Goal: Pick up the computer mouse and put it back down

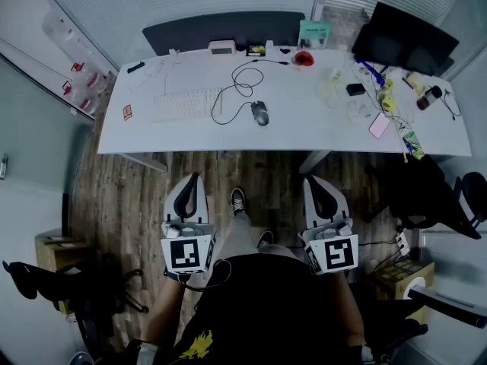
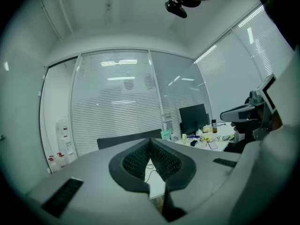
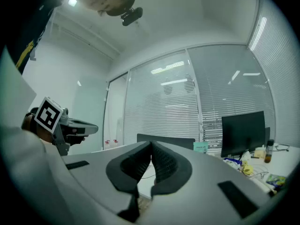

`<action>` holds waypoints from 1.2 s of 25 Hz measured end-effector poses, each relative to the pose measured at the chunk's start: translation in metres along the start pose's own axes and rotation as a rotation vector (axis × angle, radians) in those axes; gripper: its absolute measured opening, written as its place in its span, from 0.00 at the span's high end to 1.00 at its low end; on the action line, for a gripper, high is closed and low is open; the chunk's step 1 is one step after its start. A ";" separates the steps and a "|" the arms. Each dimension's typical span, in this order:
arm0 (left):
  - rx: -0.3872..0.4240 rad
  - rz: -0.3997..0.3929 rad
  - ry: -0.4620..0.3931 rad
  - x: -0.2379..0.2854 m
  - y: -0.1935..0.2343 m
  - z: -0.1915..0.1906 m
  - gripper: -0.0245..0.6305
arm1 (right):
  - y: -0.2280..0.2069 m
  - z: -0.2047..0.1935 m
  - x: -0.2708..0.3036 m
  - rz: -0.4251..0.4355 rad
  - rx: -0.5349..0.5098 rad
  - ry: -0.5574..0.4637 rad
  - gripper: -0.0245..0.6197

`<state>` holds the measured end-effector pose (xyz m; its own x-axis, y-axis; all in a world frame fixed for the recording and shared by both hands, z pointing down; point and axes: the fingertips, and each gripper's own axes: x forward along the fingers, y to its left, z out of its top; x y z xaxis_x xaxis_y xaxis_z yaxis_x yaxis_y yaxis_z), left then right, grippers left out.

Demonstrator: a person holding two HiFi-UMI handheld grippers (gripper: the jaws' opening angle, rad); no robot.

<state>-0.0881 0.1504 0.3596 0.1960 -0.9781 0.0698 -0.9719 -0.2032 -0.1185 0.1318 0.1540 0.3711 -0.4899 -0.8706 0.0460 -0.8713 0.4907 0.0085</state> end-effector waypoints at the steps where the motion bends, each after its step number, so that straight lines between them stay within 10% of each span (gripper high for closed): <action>1: 0.022 -0.007 0.023 0.005 0.002 -0.004 0.94 | -0.004 -0.001 0.006 -0.004 0.014 -0.005 0.94; 5: 0.042 -0.017 0.057 0.031 0.015 -0.011 0.94 | -0.020 0.002 0.031 -0.029 0.038 -0.020 0.89; 10: 0.072 -0.024 0.048 0.080 0.047 -0.008 0.92 | -0.034 0.013 0.080 -0.057 0.013 -0.017 0.50; 16: 0.003 -0.024 -0.061 0.149 0.099 0.018 0.53 | -0.041 0.019 0.152 -0.097 0.004 0.026 0.21; 30: -0.002 -0.181 0.079 0.277 0.175 -0.083 0.46 | -0.056 -0.117 0.280 -0.251 0.023 0.377 0.19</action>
<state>-0.2144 -0.1527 0.4400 0.3568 -0.9190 0.1677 -0.9220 -0.3753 -0.0953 0.0471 -0.1134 0.5000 -0.2215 -0.8868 0.4057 -0.9643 0.2611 0.0443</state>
